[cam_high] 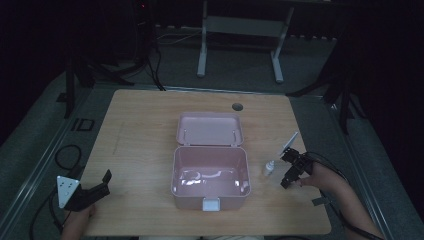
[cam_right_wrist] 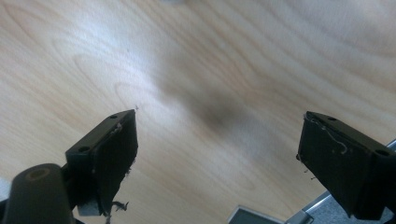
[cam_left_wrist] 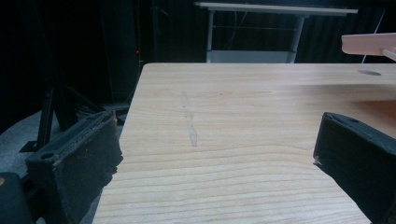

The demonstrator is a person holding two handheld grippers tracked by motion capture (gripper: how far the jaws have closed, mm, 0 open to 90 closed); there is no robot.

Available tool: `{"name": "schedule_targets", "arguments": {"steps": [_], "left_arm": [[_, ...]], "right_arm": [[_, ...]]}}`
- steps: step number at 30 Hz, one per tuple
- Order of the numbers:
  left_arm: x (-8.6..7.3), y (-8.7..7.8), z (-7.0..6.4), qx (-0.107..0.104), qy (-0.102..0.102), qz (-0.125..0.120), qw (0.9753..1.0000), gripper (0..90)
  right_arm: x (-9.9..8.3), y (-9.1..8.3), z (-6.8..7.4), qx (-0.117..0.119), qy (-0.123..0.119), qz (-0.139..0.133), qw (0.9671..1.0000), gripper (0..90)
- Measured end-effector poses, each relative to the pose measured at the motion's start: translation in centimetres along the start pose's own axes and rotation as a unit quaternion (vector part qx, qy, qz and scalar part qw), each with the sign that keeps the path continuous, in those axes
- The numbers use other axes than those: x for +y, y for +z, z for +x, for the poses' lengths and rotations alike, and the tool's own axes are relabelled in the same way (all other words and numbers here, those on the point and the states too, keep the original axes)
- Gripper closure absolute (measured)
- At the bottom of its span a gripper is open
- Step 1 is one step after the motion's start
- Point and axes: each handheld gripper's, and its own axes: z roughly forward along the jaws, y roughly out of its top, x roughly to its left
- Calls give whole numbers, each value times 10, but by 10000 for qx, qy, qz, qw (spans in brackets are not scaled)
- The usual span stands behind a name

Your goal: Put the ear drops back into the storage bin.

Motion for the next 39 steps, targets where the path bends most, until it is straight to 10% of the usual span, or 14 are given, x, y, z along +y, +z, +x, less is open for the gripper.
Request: {"name": "schedule_targets", "arguments": {"steps": [19, 39], "left_arm": [[0, 0, 0, -18, -4, 4, 10000, 9], [0, 0, 0, -39, 2, -6, 10000, 9]], "right_arm": [[47, 1, 15, 161, -236, -11, 9996, 158], [74, 18, 27, 40, -541, 280, 9981, 535]]}}
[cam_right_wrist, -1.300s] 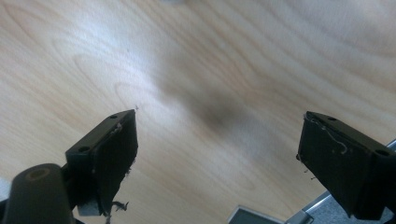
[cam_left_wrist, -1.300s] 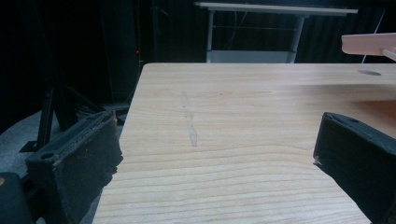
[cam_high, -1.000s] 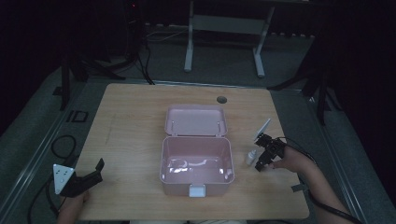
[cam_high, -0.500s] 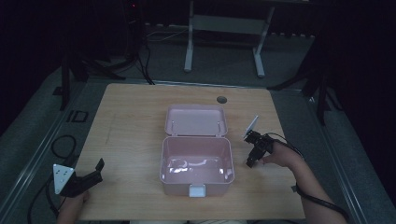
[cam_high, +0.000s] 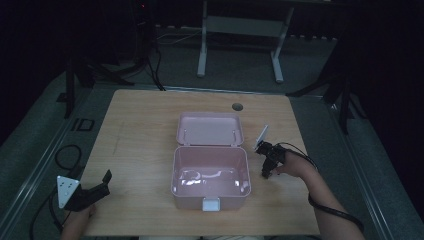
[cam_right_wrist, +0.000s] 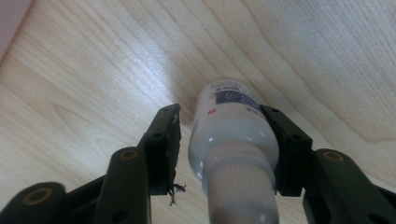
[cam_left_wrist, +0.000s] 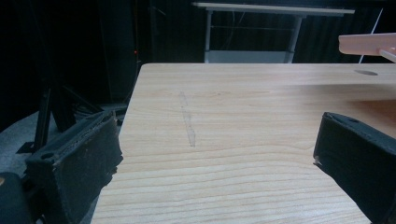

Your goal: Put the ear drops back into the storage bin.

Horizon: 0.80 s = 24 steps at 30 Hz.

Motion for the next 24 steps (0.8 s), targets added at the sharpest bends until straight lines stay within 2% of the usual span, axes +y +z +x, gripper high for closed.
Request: {"name": "schedule_targets", "arguments": {"steps": [4, 11, 19, 24], "left_arm": [[0, 0, 0, 2, -1, 3, 10000, 9], [0, 0, 0, 6, -4, 7, 10000, 9], [0, 0, 0, 5, -14, 9, 10000, 9], [0, 0, 0, 6, -8, 13, 10000, 9]], "right_arm": [[0, 0, -2, -43, -30, 9, 10000, 593], [-2, -3, 2, -92, -269, 58, 9996, 596], [-7, -8, 8, -168, -780, 121, 9967, 596], [-13, -10, 12, -197, -1218, 54, 9923, 596]]}}
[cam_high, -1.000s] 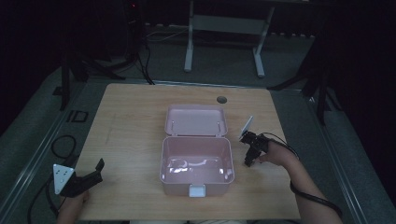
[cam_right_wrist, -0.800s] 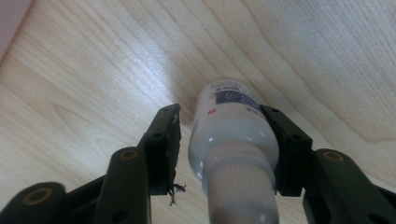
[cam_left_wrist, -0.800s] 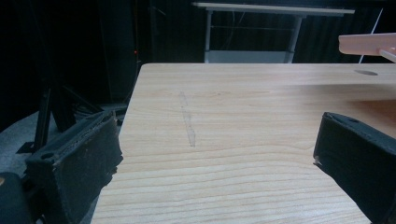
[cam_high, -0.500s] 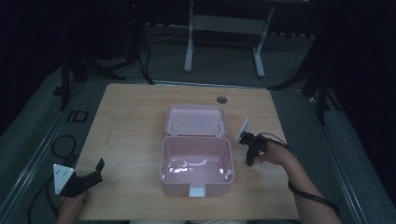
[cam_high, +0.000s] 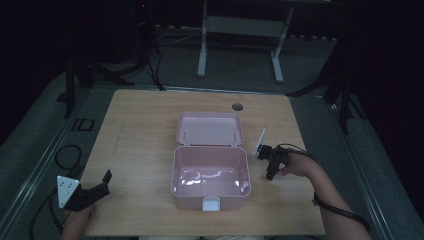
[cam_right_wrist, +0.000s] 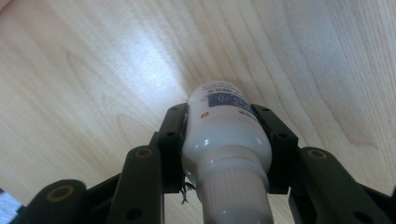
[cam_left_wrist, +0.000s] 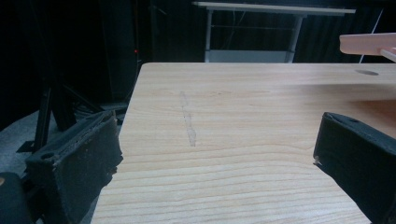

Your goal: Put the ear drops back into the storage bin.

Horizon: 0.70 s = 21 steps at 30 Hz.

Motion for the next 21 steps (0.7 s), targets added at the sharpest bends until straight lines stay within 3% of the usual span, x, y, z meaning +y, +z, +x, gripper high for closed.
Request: {"name": "schedule_targets", "arguments": {"steps": [12, 17, 21], "left_arm": [[0, 0, 0, -1, 0, 4, 10000, 9], [0, 0, 0, 1, 0, 5, 10000, 9], [0, 0, 0, 3, 1, 4, 10000, 9]], "right_arm": [[-12, -5, 12, -16, -962, -73, 9953, 596], [-17, -6, 17, -16, -1290, -154, 9915, 596], [-22, -6, 25, -84, -1662, -245, 9858, 596]]}}
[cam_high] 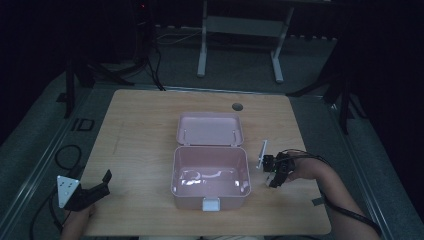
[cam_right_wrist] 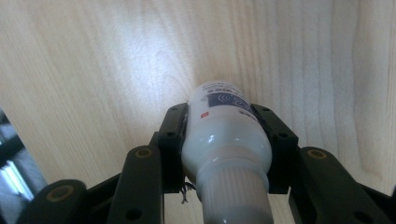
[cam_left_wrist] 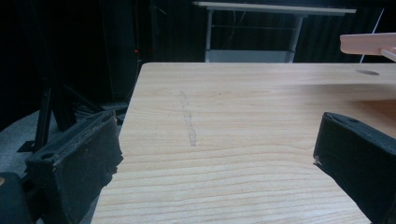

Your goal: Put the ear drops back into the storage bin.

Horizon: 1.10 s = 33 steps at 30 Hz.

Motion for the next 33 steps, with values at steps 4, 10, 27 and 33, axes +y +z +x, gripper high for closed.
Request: {"name": "schedule_targets", "arguments": {"steps": [4, 10, 27, 33], "left_arm": [[0, 0, 0, 9, 1, 0, 10000, 9], [0, 0, 0, 11, 5, -3, 10000, 9], [0, 0, 0, 13, 6, -1, 10000, 9], [0, 0, 0, 19, 7, 1, 10000, 10]], "right_arm": [[0, 1, 8, -138, -287, 210, 9993, 596], [-2, 0, 17, -273, -530, 344, 9976, 596], [4, -8, 38, -328, -1236, 466, 9907, 596], [6, -14, 40, -274, -1205, 525, 9909, 596]]}}
